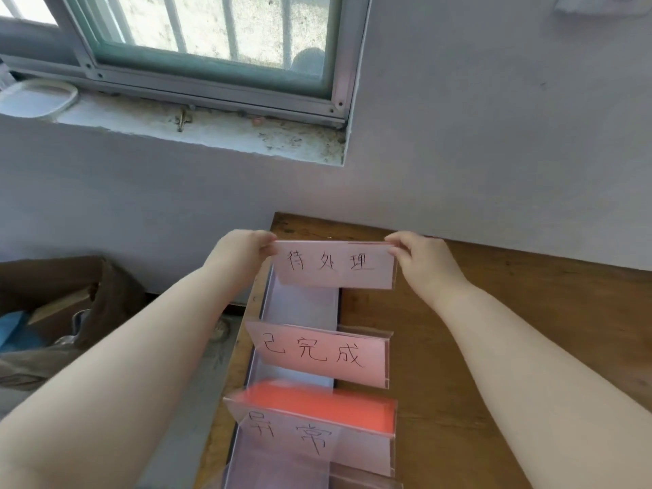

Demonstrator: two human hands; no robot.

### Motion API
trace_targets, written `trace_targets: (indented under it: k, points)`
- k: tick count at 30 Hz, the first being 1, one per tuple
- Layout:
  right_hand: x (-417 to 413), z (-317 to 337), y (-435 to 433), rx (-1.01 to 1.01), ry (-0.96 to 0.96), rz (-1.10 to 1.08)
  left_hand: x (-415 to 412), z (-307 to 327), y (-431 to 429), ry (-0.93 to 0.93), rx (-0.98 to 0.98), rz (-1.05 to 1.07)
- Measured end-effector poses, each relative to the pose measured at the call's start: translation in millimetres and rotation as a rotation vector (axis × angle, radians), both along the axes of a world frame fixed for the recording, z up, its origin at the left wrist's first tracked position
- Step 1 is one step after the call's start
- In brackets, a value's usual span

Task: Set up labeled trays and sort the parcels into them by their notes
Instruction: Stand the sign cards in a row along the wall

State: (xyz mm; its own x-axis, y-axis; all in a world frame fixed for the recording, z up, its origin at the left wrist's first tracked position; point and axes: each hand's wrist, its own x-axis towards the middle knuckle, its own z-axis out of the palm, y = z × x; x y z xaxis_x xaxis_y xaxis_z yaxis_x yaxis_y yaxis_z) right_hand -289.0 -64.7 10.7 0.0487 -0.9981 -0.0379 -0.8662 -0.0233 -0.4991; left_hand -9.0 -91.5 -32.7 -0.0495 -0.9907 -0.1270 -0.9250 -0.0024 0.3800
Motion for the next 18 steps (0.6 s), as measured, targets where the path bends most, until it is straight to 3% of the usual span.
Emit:
trace_targets:
  k: [7,18]
  points:
    - [-39,-2,-41,0.037,0.057,-0.048,-42,25,-46,-0.092,-0.091,-0.109]
    - [-66,-51,-74,0.112,0.147,0.020,-76,-16,-84,-0.304,0.024,-0.169]
